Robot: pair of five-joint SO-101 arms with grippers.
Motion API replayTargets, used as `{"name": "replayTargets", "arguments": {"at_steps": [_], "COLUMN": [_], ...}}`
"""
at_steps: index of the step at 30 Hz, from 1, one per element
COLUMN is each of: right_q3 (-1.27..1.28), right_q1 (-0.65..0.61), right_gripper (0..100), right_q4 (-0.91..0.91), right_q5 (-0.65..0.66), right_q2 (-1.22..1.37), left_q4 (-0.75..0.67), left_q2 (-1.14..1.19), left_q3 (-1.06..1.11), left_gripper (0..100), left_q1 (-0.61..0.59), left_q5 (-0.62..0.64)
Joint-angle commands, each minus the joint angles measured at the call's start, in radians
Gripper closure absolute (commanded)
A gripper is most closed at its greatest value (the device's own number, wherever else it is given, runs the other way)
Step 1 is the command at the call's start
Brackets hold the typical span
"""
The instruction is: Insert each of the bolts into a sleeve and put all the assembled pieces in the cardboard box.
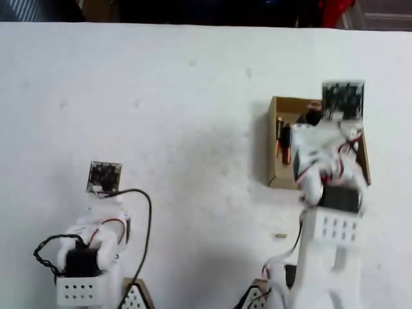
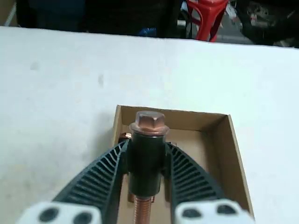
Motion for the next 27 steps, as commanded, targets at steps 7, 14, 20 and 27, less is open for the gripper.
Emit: {"name": "replayTargets", "arguments": {"at_steps": [7,14,20,27], "right_q3": [-0.351,-0.493,-0.586,-0.703], "right_q1": [0.136,0.166,0.188,0.225], "right_gripper": [98.1,98.1,98.1,98.1], "right_q4": [-0.002,0.002,0.001,0.002], "right_q5": [0.015,0.064,0.132,0.141], "right_q2": [0.473,0.717,0.914,1.127], "left_q4": [0.006,0.006,0.006,0.006], "left_q2": [-0.008,-0.008,-0.008,-0.008], "left_q3": [-0.003,-0.003,-0.003,-0.003], "left_gripper": [98,98,98,98], "left_q1": [0.016,0.015,0.012,0.012], "left_q5": [0.000,0.000,0.000,0.000]}}
